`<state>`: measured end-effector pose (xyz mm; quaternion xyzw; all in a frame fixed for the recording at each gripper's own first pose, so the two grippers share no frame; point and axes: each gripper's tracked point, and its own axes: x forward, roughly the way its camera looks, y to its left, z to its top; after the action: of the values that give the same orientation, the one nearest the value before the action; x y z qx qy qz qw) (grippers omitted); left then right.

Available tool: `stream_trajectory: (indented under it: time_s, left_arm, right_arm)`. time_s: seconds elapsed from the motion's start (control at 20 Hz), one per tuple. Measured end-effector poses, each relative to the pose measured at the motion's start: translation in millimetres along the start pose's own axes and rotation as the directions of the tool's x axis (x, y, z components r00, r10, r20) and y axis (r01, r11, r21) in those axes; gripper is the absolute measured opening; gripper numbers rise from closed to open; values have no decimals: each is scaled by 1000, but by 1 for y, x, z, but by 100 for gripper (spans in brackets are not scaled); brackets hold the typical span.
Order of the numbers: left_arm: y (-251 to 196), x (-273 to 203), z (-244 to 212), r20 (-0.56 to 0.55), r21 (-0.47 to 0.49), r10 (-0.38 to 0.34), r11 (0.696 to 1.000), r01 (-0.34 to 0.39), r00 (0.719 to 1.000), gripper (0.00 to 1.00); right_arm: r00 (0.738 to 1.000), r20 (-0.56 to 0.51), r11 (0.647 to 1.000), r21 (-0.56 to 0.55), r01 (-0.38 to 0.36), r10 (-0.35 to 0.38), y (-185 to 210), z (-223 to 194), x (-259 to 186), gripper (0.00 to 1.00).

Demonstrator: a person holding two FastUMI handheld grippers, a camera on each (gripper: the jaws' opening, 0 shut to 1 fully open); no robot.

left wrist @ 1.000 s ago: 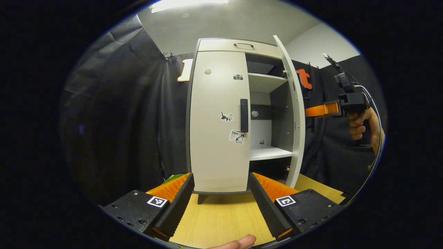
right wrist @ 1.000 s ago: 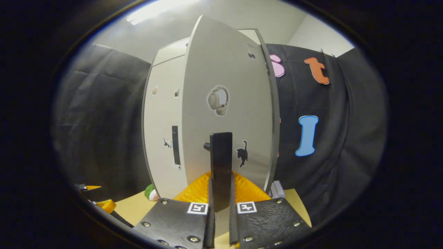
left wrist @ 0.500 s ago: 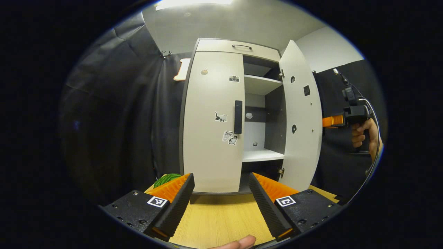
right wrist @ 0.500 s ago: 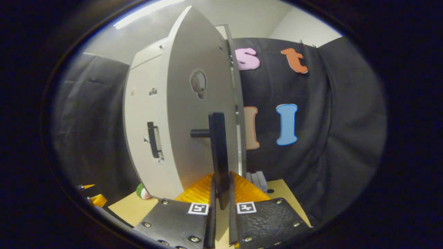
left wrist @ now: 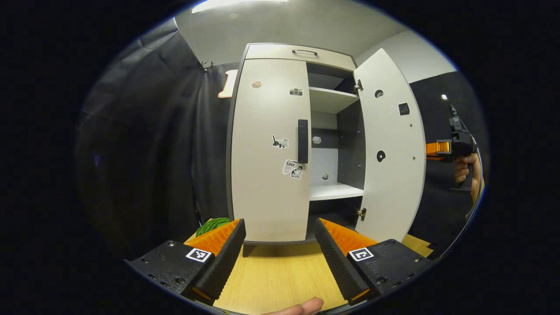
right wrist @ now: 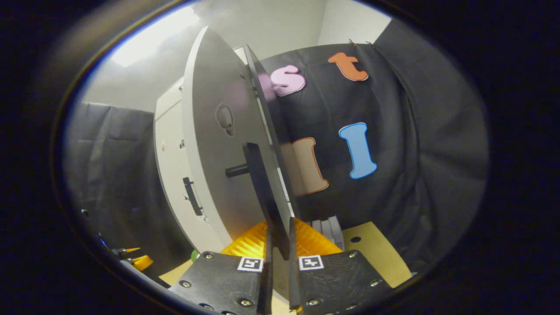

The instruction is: Open the right door of the double-door shoe cabinet with the right hand, and open the left door with the left hand.

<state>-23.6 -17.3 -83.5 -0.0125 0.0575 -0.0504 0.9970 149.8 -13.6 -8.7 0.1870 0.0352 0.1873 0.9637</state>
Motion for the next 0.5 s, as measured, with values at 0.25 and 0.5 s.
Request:
stream_trajectory:
  time_s: [0.25, 0.5]
  left_arm:
    - [4, 20, 13, -2, 23, 6, 1000, -6, 1000, 98]
    - [-4, 35, 28, 7, -15, 4, 1000, -4, 1000, 98]
  right_arm:
    - [979, 117, 962, -197, 187, -166, -23, 10, -46, 67]
    - [954, 192, 944, -194, 268, -232, 1, 1, -102, 99]
